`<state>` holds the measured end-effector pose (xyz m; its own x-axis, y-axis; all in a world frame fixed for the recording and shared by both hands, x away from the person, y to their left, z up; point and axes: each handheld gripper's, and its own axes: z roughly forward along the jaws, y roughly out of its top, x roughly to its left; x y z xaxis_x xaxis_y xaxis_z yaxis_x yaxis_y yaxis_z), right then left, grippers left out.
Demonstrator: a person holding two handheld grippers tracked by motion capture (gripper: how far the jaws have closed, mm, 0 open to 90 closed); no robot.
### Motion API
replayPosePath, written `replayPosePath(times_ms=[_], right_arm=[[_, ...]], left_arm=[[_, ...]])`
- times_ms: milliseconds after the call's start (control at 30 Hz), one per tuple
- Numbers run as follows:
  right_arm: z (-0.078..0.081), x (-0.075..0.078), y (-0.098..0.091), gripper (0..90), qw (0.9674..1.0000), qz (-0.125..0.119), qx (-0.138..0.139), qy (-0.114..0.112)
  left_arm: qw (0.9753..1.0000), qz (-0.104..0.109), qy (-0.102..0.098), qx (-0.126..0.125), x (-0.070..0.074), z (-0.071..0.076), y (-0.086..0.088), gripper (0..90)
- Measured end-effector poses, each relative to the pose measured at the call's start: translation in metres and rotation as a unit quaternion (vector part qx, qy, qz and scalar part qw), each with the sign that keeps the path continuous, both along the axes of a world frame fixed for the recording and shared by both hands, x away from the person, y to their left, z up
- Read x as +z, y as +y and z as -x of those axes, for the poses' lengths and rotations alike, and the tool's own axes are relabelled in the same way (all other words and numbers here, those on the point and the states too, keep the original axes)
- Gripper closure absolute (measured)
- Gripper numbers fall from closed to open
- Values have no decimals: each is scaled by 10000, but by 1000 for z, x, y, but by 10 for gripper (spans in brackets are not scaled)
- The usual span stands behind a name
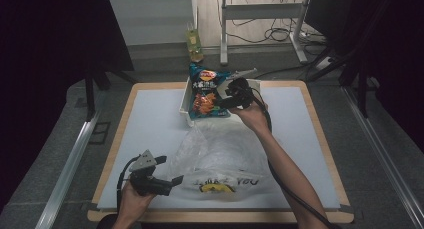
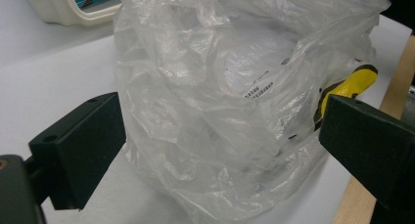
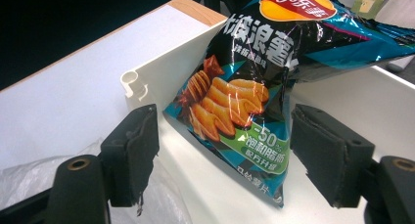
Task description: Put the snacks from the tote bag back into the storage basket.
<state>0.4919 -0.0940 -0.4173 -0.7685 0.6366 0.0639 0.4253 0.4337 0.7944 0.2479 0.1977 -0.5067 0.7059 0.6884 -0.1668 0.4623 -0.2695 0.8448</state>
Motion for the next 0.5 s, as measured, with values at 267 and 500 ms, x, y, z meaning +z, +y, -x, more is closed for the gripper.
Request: replayPosePath(times_ms=[267,500], right_arm=[[9,1,-1,233,9999,-1,76,-65],[14,1,-3,185,9998,10,150,-119]], left_arm=[[10000,-59,-69,-6,0,0,0,29],[9999,-35,-119,-19,0,1,0,27]])
